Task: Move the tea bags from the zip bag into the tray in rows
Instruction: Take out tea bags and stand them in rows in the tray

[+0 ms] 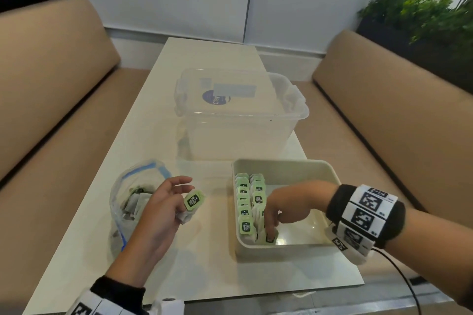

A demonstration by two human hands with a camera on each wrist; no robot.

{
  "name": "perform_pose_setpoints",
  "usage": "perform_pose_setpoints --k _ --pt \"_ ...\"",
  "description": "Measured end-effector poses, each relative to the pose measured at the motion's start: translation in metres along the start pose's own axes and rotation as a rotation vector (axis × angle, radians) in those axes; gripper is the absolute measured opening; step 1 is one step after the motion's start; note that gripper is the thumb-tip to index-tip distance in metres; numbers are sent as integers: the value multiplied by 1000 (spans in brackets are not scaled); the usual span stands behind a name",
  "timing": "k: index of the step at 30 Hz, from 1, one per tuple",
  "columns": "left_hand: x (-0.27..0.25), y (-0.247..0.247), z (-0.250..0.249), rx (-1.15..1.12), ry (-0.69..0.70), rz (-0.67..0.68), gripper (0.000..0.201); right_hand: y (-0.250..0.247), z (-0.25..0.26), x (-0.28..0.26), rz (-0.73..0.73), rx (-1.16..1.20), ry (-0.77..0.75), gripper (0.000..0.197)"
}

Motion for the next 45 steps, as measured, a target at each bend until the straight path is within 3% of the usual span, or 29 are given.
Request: perform_pose_setpoints --k 21,23,25,27,29,30,34,38,40,43,45 --pt "-5 24 -2 -61 -22 91 52 1 -2 28 -14 -339 111 32" --pt "-7 28 -6 -88 -1 102 53 -16 2 19 -114 -295 68 31" --pt "-8 33 -13 -137 54 111 56 -50 12 0 -325 -145 -15 28" --pt "-8 38 -21 -198 122 126 60 -89 26 -28 -577 202 -146 20" --pt "-10 44 -29 -222 176 143 64 -111 35 -48 -709 610 -271 22" --pt "-11 47 -33 -197 204 149 65 -117 39 -54 -749 685 -292 25" --pt "-19 56 -52 -51 349 208 64 -137 59 -78 -950 455 -333 10" --pt "-27 57 -67 -26 454 263 74 -152 65 -112 -1067 475 -456 5" --pt "-32 55 -77 -6 513 208 61 -156 66 -125 -1076 481 -486 8" --pt "-41 58 -91 51 596 140 24 -159 68 -137 -1083 446 -490 9" --pt "-43 59 -92 22 602 144 27 -160 70 -143 -1102 404 -476 7"
Point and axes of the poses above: each hand's wrist, its own x-axis towards the middle knuckle, its own y-axis out of the palm, z = x × y, the point moved 10 cm from there along x, towards the middle knuckle, and after that the axes turned 4 degrees about z, right-handed, at the moved point
